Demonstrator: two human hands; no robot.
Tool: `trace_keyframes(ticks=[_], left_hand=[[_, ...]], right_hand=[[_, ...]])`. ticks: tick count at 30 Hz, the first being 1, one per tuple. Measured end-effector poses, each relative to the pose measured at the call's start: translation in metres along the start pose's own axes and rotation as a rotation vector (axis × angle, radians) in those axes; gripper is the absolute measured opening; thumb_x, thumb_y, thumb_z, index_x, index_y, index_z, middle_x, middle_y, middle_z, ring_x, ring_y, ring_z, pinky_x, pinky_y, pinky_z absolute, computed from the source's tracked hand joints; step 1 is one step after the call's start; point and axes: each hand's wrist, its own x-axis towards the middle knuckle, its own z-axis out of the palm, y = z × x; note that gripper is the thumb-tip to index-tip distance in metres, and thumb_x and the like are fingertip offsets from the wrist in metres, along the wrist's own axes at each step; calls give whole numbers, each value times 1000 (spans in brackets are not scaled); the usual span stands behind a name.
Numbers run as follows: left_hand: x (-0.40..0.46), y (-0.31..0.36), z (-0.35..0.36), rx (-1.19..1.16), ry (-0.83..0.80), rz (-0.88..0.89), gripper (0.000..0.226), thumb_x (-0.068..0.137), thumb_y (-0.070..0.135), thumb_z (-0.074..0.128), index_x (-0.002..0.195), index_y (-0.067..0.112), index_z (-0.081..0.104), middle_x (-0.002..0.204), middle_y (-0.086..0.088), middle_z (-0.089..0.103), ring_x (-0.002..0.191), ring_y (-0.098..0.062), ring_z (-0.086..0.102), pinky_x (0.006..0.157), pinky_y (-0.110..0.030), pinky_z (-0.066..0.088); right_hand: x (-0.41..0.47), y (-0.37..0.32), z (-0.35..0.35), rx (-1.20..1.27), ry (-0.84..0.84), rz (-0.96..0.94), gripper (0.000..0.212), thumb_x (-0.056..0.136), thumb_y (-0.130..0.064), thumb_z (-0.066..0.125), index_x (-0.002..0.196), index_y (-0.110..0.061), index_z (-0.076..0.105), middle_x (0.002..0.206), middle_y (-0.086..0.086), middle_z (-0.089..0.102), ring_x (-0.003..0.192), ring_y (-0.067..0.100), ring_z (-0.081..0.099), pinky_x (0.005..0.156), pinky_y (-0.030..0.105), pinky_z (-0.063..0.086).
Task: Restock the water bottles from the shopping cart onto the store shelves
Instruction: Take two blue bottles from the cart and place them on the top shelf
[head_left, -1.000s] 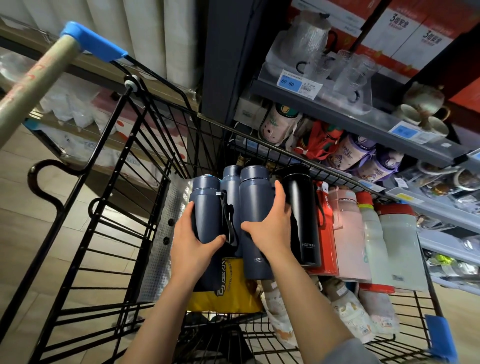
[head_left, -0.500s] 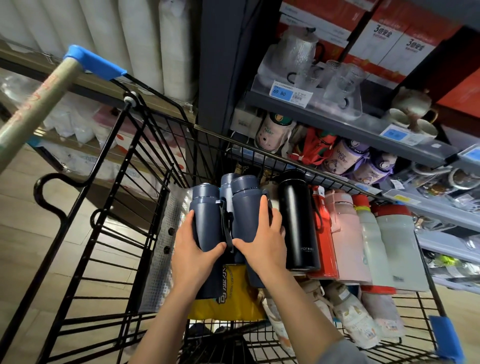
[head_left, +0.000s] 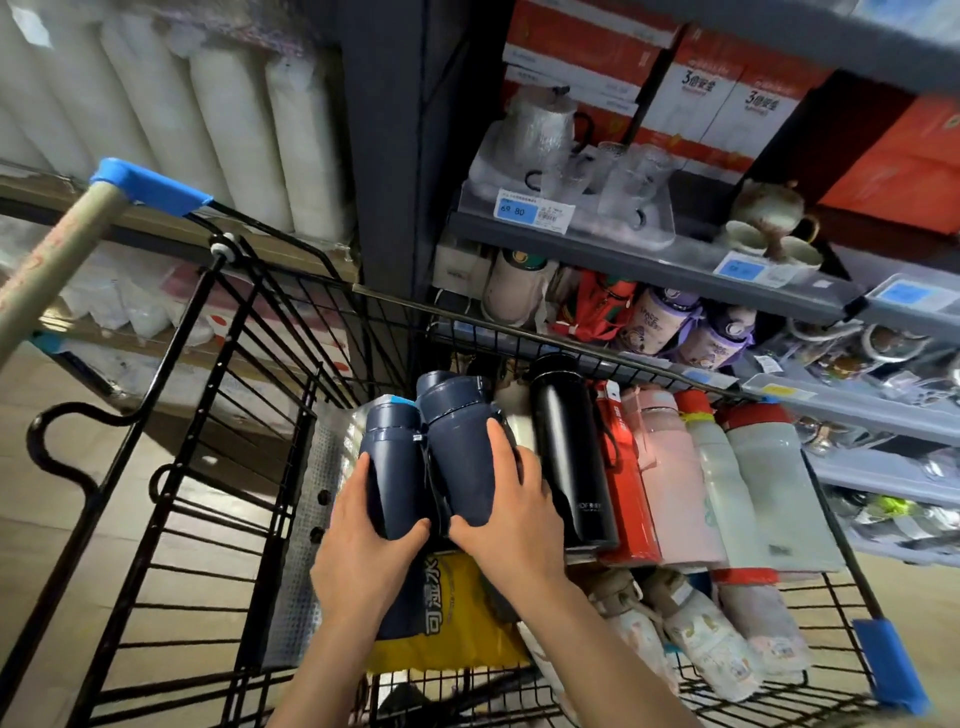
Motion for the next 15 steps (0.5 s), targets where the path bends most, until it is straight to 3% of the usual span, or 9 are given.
trace_keyframes(ticks=[5, 10, 15], left_hand=[[-22, 28, -9, -47, 176, 153, 95, 67, 36, 81, 146, 33, 27, 144, 5, 43, 127, -21, 46, 93, -44, 44], [-63, 85, 0, -67, 341, 342, 112, 56, 20, 90, 146, 23, 23, 140, -11, 44, 126, -31, 42, 101, -49, 38], [-134, 165, 44, -105, 363, 440, 112, 56, 25, 89, 148, 22, 26, 132, -13, 51, 119, -32, 41, 98, -46, 36]], right_hand=[[-15, 15, -37, 232, 47, -50, 109, 70, -40, 75, 147, -46, -1, 145, -5, 28, 124, 17, 45, 96, 33, 45], [-41, 56, -91, 711, 182, -63, 105, 66, -24, 84, 142, -44, 14, 136, -29, 29, 126, -4, 31, 106, 23, 33], [-87, 144, -174, 901, 288, -196, 95, 69, -16, 84, 129, -52, 20, 129, -38, 29, 115, -14, 40, 87, 2, 36]])
